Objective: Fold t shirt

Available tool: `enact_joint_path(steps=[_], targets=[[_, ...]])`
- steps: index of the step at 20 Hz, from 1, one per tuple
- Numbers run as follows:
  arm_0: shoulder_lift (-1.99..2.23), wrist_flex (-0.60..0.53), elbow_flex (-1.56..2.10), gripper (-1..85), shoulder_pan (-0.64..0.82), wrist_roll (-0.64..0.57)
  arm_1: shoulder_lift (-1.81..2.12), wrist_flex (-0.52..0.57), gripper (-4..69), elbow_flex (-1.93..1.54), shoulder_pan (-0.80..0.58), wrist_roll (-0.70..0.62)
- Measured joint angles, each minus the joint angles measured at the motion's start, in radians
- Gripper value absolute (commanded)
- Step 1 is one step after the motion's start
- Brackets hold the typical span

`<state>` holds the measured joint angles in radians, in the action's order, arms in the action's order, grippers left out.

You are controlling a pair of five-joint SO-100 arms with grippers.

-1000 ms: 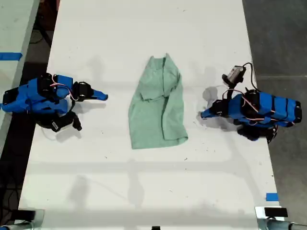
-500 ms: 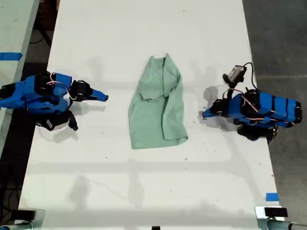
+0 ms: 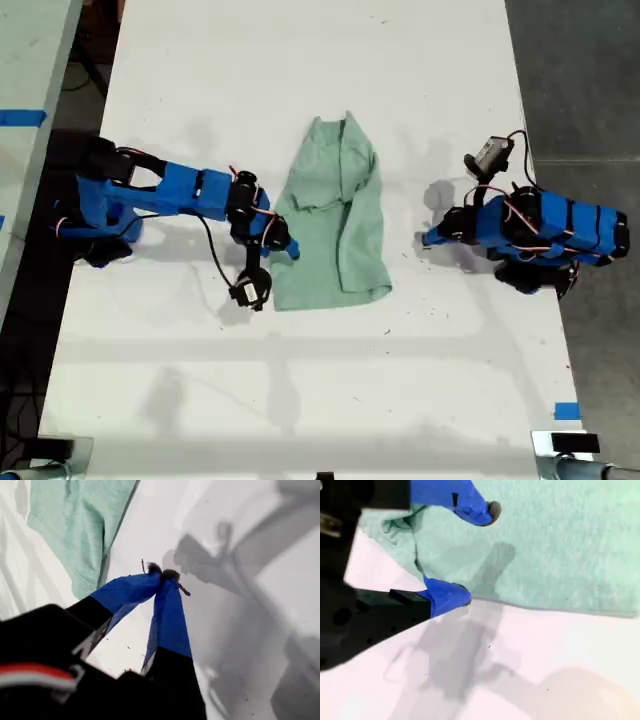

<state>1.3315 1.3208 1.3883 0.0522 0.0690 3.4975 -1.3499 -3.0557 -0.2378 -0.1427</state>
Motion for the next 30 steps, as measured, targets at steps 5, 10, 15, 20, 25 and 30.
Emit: enact_joint_path(steps=[5, 10, 15, 20, 25, 30], targets=[[-0.057, -0.002, -0.023, 22.7, 0.000, 0.103, 0.000, 0.000, 0.8, 0.000, 0.000, 0.000], [-0.140, -0.003, -0.023, 9.8, -0.026, 0.236, 0.000, 0.000, 0.8, 0.000, 0.000, 0.000], [-0.166, -0.012, -0.048, -0.1, -0.034, 0.287, 0.000, 0.000, 0.8, 0.000, 0.000, 0.000], [-0.020, 0.091, 0.106, -0.1, -0.003, 0.264, 0.000, 0.000, 0.8, 0.000, 0.000, 0.000], [0.043, 0.167, 0.011, -0.1, 0.060, 0.146, 0.000, 0.000, 0.8, 0.000, 0.000, 0.000], [0.043, 0.175, -0.153, -0.1, 0.083, 0.037, 0.000, 0.000, 0.8, 0.000, 0.000, 0.000]])
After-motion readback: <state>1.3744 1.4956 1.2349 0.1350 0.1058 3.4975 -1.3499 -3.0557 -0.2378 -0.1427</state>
